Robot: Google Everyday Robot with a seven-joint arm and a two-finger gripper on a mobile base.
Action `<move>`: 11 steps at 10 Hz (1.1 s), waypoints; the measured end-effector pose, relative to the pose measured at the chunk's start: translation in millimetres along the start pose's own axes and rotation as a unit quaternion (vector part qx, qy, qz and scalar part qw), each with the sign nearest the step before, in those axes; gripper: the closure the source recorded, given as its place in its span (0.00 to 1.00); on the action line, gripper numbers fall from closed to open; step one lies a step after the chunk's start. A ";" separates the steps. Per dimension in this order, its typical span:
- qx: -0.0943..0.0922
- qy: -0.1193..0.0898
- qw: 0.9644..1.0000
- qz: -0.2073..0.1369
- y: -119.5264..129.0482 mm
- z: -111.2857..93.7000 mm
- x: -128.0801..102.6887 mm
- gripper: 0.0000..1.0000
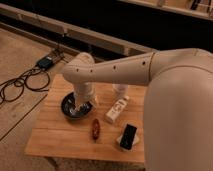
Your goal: Pick up the ceramic bowl
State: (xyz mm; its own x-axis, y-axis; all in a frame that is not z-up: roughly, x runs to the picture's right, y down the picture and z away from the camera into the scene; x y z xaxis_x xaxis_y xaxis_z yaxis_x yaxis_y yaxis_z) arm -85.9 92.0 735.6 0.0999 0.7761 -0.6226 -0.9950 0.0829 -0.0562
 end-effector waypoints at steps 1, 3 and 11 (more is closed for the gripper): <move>0.004 -0.012 1.000 -0.013 -7.2 10.1 -15.6 0.35; 0.001 -0.020 0.999 -0.027 -13.1 27.8 -36.1 0.35; -0.055 0.034 0.998 -0.023 -26.1 104.6 -77.7 0.35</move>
State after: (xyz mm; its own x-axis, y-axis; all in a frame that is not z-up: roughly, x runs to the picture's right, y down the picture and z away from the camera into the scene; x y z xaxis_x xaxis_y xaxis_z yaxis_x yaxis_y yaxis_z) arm -66.8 94.9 867.1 0.1475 0.7288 -0.6687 -0.9847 0.0445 -0.1687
